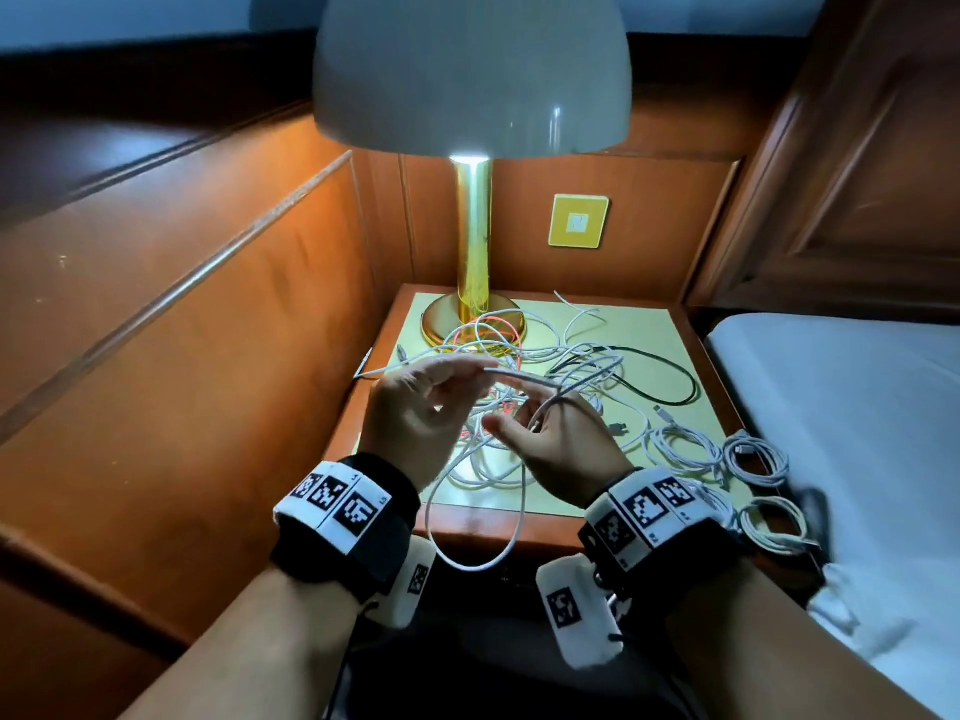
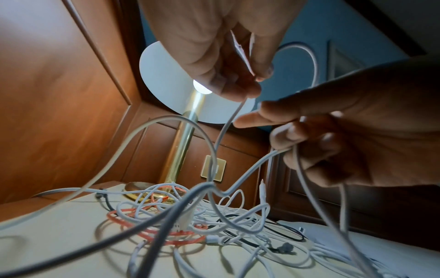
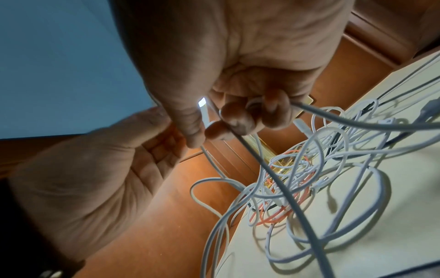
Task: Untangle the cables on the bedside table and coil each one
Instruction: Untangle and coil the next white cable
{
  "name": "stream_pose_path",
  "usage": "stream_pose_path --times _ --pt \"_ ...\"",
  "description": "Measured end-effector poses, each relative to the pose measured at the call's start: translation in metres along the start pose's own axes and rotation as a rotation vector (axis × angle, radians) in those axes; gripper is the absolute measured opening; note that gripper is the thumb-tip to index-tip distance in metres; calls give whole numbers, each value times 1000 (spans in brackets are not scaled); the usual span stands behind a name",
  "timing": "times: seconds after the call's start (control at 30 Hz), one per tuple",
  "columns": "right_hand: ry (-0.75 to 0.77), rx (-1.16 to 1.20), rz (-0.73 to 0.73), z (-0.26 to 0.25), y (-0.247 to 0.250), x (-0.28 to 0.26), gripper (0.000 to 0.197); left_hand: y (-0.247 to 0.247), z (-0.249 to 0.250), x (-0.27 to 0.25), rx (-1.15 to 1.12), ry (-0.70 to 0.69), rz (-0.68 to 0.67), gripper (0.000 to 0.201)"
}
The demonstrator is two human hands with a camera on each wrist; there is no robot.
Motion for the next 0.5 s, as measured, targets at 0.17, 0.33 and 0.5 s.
stream_pose_path --times 0.17,0.33,0.5 --pt "-51 71 -35 7 -12 8 29 -2 4 1 -23 -4 -83 18" --pt "-17 157 6 5 -10 12 19 2 3 1 -60 -4 -112 24" --pt "8 343 115 8 -3 18 12 0 -31 -1 351 123 -213 28"
Point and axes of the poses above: each hand's wrist, its own x-axis towards the middle knuckle, its own y-axis out of the back of the hand, z = x × y, the point moved 7 cm from there along x, towards the middle knuckle, and after that the axes turned 12 degrees about x, right-handed, at the moved point
